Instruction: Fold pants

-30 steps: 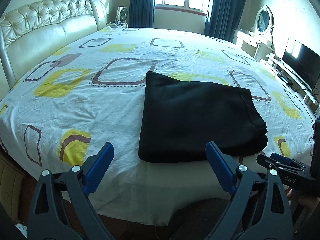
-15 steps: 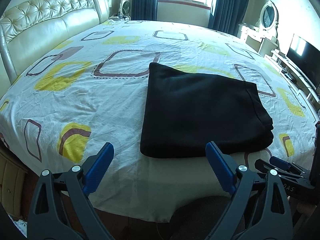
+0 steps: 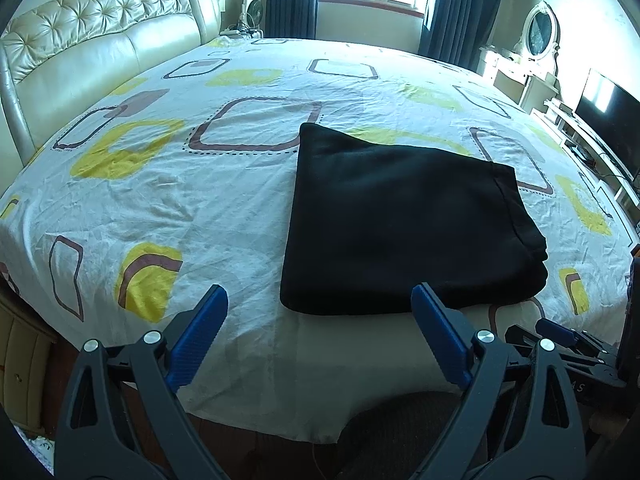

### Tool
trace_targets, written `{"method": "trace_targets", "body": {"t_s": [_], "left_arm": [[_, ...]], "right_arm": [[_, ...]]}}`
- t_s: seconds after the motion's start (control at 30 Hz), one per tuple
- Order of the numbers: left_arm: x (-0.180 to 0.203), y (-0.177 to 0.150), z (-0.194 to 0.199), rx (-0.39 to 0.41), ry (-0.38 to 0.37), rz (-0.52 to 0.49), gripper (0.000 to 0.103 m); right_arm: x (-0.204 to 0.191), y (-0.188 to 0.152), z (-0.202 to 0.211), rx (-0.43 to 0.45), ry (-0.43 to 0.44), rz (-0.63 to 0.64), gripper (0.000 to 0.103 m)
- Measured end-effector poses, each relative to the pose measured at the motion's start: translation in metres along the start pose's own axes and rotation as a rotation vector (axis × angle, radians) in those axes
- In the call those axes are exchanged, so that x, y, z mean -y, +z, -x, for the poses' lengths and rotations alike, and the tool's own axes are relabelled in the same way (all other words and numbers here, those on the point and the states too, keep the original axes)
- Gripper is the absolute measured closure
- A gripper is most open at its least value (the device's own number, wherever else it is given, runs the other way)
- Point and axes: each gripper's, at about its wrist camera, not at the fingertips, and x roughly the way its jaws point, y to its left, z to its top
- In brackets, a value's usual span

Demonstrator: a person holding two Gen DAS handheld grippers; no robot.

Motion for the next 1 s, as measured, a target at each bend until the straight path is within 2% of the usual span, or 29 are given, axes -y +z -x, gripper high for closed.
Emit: {"method": "trace_targets", "body": {"t_s": [0.23,0.33,0.47,0.5,0.57,0.6,0.63,0.73,0.8,0.87,0.9,1.0], "left_arm": [[0.003,0.000,0.003,0.007,0.002,-0.009,0.010],[0.005,0.001,0.003,0.010,0.020,-0.019,0.004],[0.008,0.005,0.010,0.053,0.010,-0.028,0.002],[0.010,0.006,0.012,0.066,0.017,-0.031,0.002],[0.012,0.011,0.016,0.101,0.084,-0.024,0.002],[0.012,0.013,0.020,0.128,0.080,-0.021,0.002],[0.013,0.016,0.024,0.156,0.030,-0.024,0.002],[0.020,0.025,0.027,0.177,-0.025,-0.061,0.002],[0.025,0.027,0.026,0.174,-0.035,-0.085,0.002],[0.026,0.028,0.024,0.177,-0.004,-0.084,0.002],[0.025,0.029,0.021,0.165,-0.019,-0.093,0.002],[0.008,0.038,0.013,0.125,-0.039,-0.051,0.002]], "right_arm": [[0.000,-0.002,-0.001,-0.009,0.005,0.002,0.025],[0.000,-0.003,-0.001,-0.012,0.008,-0.001,0.025],[0.000,-0.004,-0.001,-0.015,0.014,-0.001,0.025],[0.000,-0.005,-0.001,-0.015,0.016,-0.002,0.025],[0.001,-0.005,0.000,-0.012,0.018,-0.002,0.025],[0.001,-0.006,0.001,-0.008,0.016,-0.001,0.025],[0.002,-0.006,0.001,-0.005,0.015,0.001,0.025],[0.005,-0.007,0.002,-0.004,0.012,-0.005,0.025],[0.009,-0.005,0.002,-0.010,0.015,-0.013,0.025],[0.012,-0.003,0.006,-0.004,0.015,-0.018,0.025],[0.014,0.000,0.008,0.003,0.017,-0.023,0.025],[0.022,0.012,0.015,0.029,0.029,-0.045,0.025]]}}
